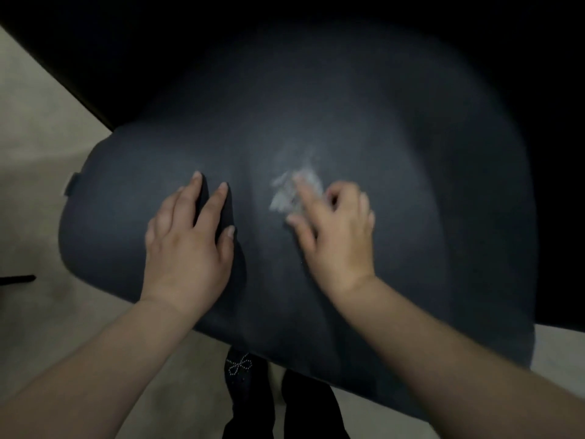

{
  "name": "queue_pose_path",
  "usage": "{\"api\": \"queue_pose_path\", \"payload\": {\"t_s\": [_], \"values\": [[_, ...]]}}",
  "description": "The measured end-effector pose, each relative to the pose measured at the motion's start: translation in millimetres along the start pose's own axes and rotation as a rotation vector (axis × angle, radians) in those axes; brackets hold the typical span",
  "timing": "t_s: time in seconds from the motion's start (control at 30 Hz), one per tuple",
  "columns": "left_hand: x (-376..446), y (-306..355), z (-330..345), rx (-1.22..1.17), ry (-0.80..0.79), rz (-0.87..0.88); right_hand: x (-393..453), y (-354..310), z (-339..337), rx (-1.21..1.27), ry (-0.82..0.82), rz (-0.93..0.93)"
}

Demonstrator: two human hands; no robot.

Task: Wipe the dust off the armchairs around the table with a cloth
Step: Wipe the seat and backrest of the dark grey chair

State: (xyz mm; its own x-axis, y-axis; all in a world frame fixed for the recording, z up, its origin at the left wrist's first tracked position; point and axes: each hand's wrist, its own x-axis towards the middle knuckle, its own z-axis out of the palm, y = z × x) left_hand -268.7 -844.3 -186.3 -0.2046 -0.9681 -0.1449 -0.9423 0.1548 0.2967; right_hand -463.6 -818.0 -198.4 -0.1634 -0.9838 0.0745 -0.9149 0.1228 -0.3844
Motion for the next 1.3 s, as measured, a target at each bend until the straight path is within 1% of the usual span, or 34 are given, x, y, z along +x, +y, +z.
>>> {"api": "queue_pose_path", "payload": {"t_s": [0.1, 0.17, 0.2, 0.23, 0.27, 0.33, 0.37, 0.4, 0.43, 0.47, 0.53, 0.57, 0.6, 0.63, 0.67, 0.7, 0.77, 0.83, 0.87, 0.9, 0.93, 1.0, 1.03, 1.1, 1.2, 1.27, 1.3], "values": [[-4, -3, 1, 0.0, 0.004, -0.004, -60, -6, -3, 0.036, -0.117, -0.238], [-6, -6, 1, 0.008, 0.003, -0.016, -57, 3, -6, 0.034, -0.135, -0.303], [-7, -9, 1, 0.011, 0.004, -0.032, -41, 7, -7, 0.008, -0.105, -0.288], [-7, -12, 0, 0.008, 0.006, -0.049, -17, 9, -6, -0.025, -0.039, -0.222], [-6, -14, -1, 0.002, 0.009, -0.069, 13, 11, -5, -0.052, 0.033, -0.114], [-2, -21, -2, -0.014, 0.009, -0.112, 76, 16, 0, -0.046, 0.119, 0.152], [0, -23, -2, -0.018, 0.008, -0.128, 96, 12, 3, -0.026, 0.112, 0.242], [2, -26, -3, -0.021, 0.007, -0.141, 102, 4, 8, -0.012, 0.088, 0.245], [4, -27, -4, -0.024, 0.006, -0.152, 96, -7, 13, 0.003, 0.06, 0.161], [6, -28, -6, -0.027, 0.005, -0.161, 78, -21, 16, 0.026, 0.024, 0.022], [11, -29, -9, -0.031, 0.001, -0.175, 25, -43, 17, 0.077, -0.095, -0.267], [12, -30, -10, -0.035, 0.001, -0.179, 2, -46, 15, 0.093, -0.167, -0.368], [14, -31, -11, -0.044, 0.006, -0.18, -11, -44, 12, 0.095, -0.211, -0.418], [14, -32, -12, -0.064, 0.019, -0.188, -8, -38, 10, 0.094, -0.22, -0.422], [15, -34, -14, -0.089, 0.04, -0.207, 6, -32, 10, 0.072, -0.192, -0.393], [16, -37, -15, -0.11, 0.062, -0.233, 28, -27, 12, 0.04, -0.128, -0.331], [16, -45, -17, -0.11, 0.099, -0.274, 88, -23, 19, -0.035, 0.012, -0.142], [16, -53, -17, -0.088, 0.11, -0.299, 143, -28, 27, -0.039, 0.057, 0.028], [16, -58, -16, -0.081, 0.111, -0.311, 158, -38, 33, -0.035, 0.04, 0.063], [16, -62, -16, -0.078, 0.111, -0.321, 162, -50, 40, -0.049, 0.006, 0.038], [15, -66, -15, -0.079, 0.114, -0.326, 154, -64, 44, -0.053, -0.032, -0.038], [13, -71, -15, -0.089, 0.12, -0.326, 113, -86, 49, 0.01, -0.123, -0.252], [12, -73, -16, -0.094, 0.116, -0.326, 86, -90, 46, 0.042, -0.169, -0.343], [9, -72, -17, -0.098, 0.099, -0.316, 38, -80, 33, 0.09, -0.263, -0.457], [3, -65, -23, -0.098, 0.057, -0.271, -1, -41, 5, 0.065, -0.405, -0.557], [-1, -58, -30, -0.076, 0.004, -0.228, -4, -18, -13, -0.011, -0.434, -0.55], [-4, -55, -33, -0.058, -0.023, -0.211, -3, -7, -21, -0.041, -0.415, -0.509]]}}
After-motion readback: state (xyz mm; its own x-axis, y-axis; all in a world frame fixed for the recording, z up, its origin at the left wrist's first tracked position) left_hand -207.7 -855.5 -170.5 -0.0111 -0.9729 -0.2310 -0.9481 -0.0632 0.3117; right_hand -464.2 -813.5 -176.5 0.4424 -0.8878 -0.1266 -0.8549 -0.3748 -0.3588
